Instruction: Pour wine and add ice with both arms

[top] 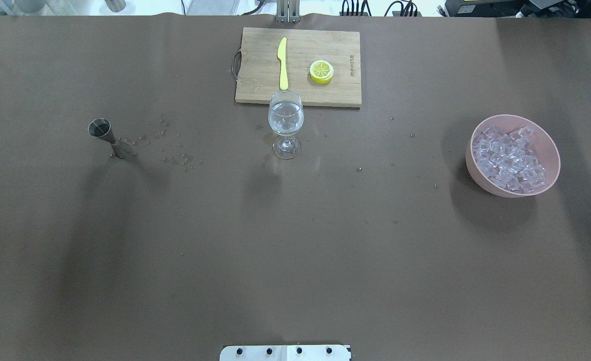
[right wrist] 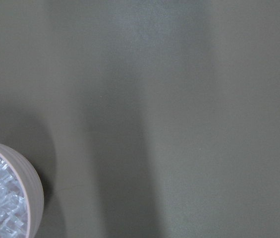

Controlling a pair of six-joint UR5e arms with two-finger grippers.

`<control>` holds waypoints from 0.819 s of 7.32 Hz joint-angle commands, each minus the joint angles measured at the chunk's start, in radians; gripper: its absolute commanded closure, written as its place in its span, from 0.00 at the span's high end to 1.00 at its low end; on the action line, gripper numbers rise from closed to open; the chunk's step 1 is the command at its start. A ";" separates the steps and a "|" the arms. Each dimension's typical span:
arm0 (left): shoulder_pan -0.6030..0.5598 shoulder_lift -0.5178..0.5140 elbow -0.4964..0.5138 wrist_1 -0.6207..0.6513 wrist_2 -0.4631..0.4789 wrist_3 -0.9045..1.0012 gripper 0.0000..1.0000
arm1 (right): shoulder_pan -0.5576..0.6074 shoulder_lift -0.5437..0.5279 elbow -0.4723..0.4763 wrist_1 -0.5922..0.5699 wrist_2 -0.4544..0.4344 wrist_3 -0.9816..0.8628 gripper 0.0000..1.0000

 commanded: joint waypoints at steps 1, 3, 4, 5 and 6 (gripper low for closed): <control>0.000 -0.006 -0.010 0.005 -0.003 -0.007 0.98 | -0.005 0.001 0.000 0.001 -0.014 -0.002 1.00; 0.022 -0.030 -0.123 0.014 0.001 -0.186 0.98 | -0.011 -0.002 -0.003 0.017 -0.010 -0.007 1.00; 0.058 -0.027 -0.205 0.040 0.004 -0.257 0.98 | -0.011 -0.002 -0.006 0.017 0.015 -0.007 1.00; 0.115 -0.027 -0.291 0.056 0.004 -0.412 0.98 | -0.011 -0.002 -0.006 0.017 0.015 -0.007 1.00; 0.194 -0.032 -0.371 0.050 0.011 -0.617 0.98 | -0.011 -0.002 -0.008 0.017 0.015 -0.008 1.00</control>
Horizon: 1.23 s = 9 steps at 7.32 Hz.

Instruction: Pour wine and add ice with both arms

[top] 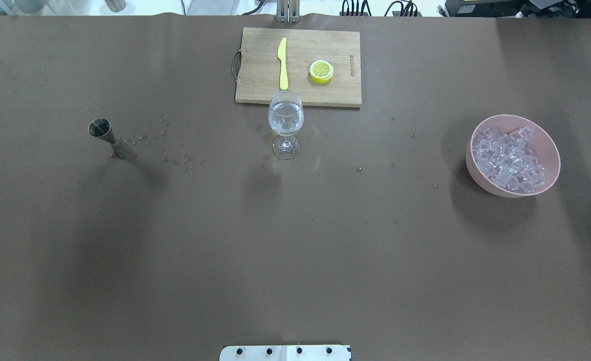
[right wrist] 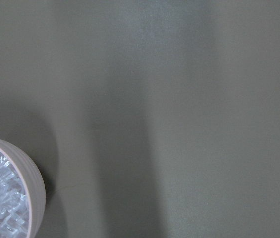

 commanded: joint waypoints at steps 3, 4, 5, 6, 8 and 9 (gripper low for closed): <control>0.406 -0.028 -0.297 0.003 0.301 -0.765 0.98 | -0.010 0.000 0.003 0.000 0.004 -0.003 1.00; 0.531 -0.030 -0.327 0.003 0.440 -0.897 0.98 | -0.017 0.000 0.003 0.000 0.004 0.006 1.00; 0.683 -0.031 -0.329 0.004 0.644 -1.027 0.98 | -0.023 0.000 0.004 0.002 0.004 0.006 1.00; 0.801 -0.037 -0.329 0.009 0.805 -1.122 0.98 | -0.025 0.000 0.004 0.002 0.002 0.005 1.00; 0.958 -0.048 -0.315 0.016 1.034 -1.226 0.98 | -0.033 0.000 0.004 0.002 0.001 0.005 1.00; 1.024 -0.062 -0.285 0.024 1.124 -1.241 0.98 | -0.033 0.000 0.006 0.003 0.004 0.006 1.00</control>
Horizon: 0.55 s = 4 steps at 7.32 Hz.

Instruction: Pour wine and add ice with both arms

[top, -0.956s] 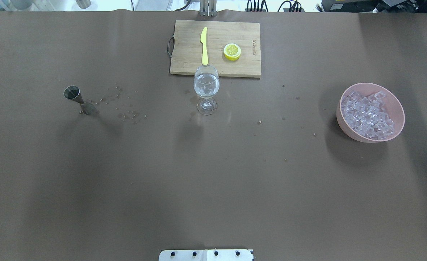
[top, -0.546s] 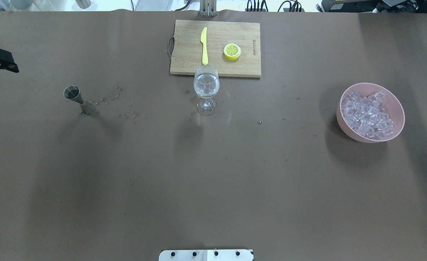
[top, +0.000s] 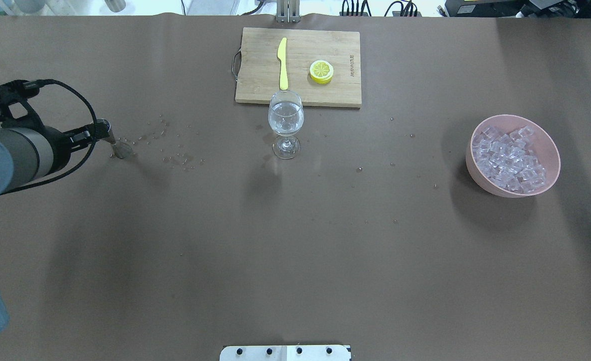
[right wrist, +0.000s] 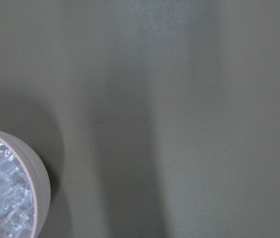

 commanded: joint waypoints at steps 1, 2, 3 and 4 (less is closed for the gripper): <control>0.131 -0.027 0.063 0.010 0.185 -0.118 0.98 | -0.001 0.002 0.007 0.000 0.003 0.004 1.00; 0.192 -0.033 0.106 0.022 0.283 -0.187 0.98 | -0.001 0.005 0.009 0.000 0.003 0.006 1.00; 0.217 -0.059 0.161 0.037 0.352 -0.244 0.98 | -0.001 0.006 0.009 0.001 0.003 0.004 1.00; 0.217 -0.074 0.199 0.082 0.403 -0.284 0.98 | -0.001 0.003 0.009 0.001 0.003 0.001 1.00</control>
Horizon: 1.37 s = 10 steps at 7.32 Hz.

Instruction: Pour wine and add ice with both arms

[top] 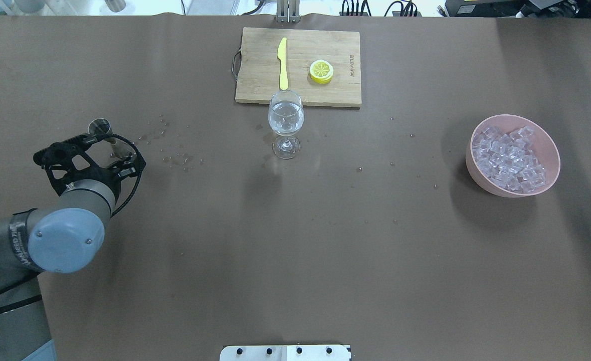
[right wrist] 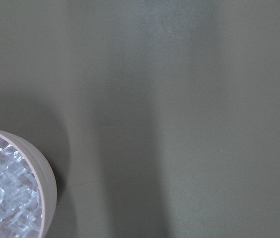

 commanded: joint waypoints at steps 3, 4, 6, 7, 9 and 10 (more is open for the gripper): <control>0.020 -0.056 0.161 0.071 0.136 -0.096 0.98 | 0.000 -0.003 0.022 -0.001 0.000 0.002 1.00; 0.020 -0.096 0.222 0.073 0.157 -0.114 0.98 | 0.000 -0.004 0.024 0.000 0.002 0.002 1.00; 0.017 -0.113 0.255 0.077 0.180 -0.113 0.98 | 0.000 -0.004 0.027 -0.001 0.002 0.002 1.00; 0.006 -0.118 0.271 0.082 0.194 -0.113 0.98 | 0.000 -0.004 0.027 -0.001 0.002 0.003 1.00; -0.026 -0.133 0.323 0.082 0.229 -0.113 0.98 | 0.000 -0.004 0.027 -0.001 0.002 0.003 1.00; -0.037 -0.168 0.365 0.082 0.237 -0.114 0.98 | 0.000 -0.004 0.027 -0.001 0.002 0.003 1.00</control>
